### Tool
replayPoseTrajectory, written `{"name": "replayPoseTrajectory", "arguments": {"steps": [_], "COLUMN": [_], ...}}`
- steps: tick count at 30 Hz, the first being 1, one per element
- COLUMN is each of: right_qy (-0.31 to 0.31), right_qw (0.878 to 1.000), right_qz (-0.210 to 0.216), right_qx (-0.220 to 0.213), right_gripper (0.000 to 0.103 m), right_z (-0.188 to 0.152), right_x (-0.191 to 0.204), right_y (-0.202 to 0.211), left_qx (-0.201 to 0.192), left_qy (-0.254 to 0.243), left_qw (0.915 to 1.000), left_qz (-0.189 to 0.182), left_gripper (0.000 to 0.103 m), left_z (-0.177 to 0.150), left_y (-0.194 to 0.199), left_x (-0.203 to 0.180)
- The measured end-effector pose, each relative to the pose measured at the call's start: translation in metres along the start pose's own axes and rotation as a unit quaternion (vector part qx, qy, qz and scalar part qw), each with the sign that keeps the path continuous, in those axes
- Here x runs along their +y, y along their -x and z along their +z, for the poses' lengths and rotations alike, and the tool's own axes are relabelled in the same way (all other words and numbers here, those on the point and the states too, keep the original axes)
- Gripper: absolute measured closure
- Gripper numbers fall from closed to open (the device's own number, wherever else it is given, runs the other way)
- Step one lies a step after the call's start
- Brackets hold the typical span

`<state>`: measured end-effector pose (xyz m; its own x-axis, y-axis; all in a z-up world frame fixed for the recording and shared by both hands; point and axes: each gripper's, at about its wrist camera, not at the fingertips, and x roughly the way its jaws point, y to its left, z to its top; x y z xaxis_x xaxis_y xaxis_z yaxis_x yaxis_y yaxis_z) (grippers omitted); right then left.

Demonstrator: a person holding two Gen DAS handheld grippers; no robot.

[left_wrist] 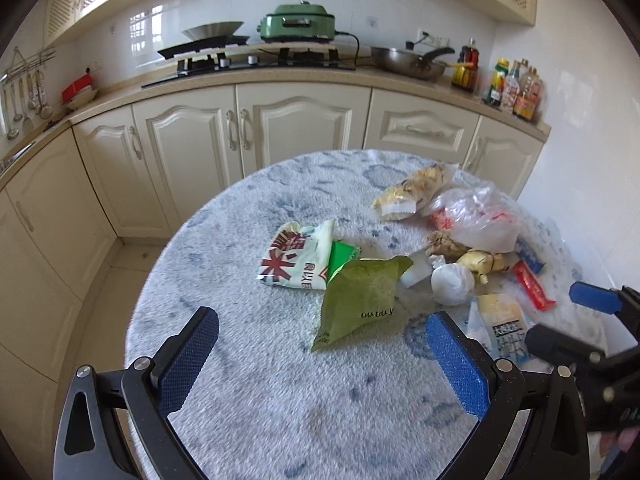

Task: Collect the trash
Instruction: 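Grasp the green wrapper with the left tool while the right tool grasps the milk carton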

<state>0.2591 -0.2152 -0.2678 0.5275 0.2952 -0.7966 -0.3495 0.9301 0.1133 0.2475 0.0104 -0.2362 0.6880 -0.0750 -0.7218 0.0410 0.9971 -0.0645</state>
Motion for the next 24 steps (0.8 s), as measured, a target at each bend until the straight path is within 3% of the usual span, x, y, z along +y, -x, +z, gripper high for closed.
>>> {"name": "replayPoseTrajectory", "arguments": {"steps": [6, 9, 10, 12, 15, 19, 24], "right_qy": [0.007, 0.002, -0.001, 0.004, 0.013, -0.003, -0.017], "right_qw": [1.000, 0.999, 0.999, 0.999, 0.999, 0.999, 0.999], "right_qz": [0.003, 0.011, 0.019, 0.019, 0.015, 0.022, 0.031], "right_qx": [0.029, 0.039, 0.039, 0.040, 0.043, 0.036, 0.030], "right_gripper": [0.001, 0.005, 0.008, 0.013, 0.027, 0.044, 0.050], "right_z": [-0.005, -0.007, -0.007, -0.008, -0.010, -0.015, -0.020], "right_x": [0.004, 0.001, 0.000, 0.002, 0.004, -0.006, -0.017], "right_y": [-0.033, -0.045, -0.047, -0.049, -0.050, -0.043, -0.035], "left_qx": [0.029, 0.039, 0.048, 0.044, 0.049, 0.048, 0.047], "left_qy": [-0.003, 0.002, 0.006, 0.002, 0.011, 0.017, 0.010], "left_qw": [0.9996, 0.9992, 0.9986, 0.9989, 0.9978, 0.9976, 0.9978], "left_qz": [-0.005, -0.014, -0.022, -0.017, -0.044, -0.046, -0.044], "left_gripper": [0.001, 0.011, 0.027, 0.038, 0.070, 0.071, 0.071], "left_z": [0.011, 0.019, 0.023, 0.026, 0.032, 0.029, 0.018], "left_y": [-0.051, -0.072, -0.082, -0.087, -0.090, -0.090, -0.078], "left_x": [-0.001, 0.001, 0.003, 0.003, 0.008, 0.015, 0.010]}}
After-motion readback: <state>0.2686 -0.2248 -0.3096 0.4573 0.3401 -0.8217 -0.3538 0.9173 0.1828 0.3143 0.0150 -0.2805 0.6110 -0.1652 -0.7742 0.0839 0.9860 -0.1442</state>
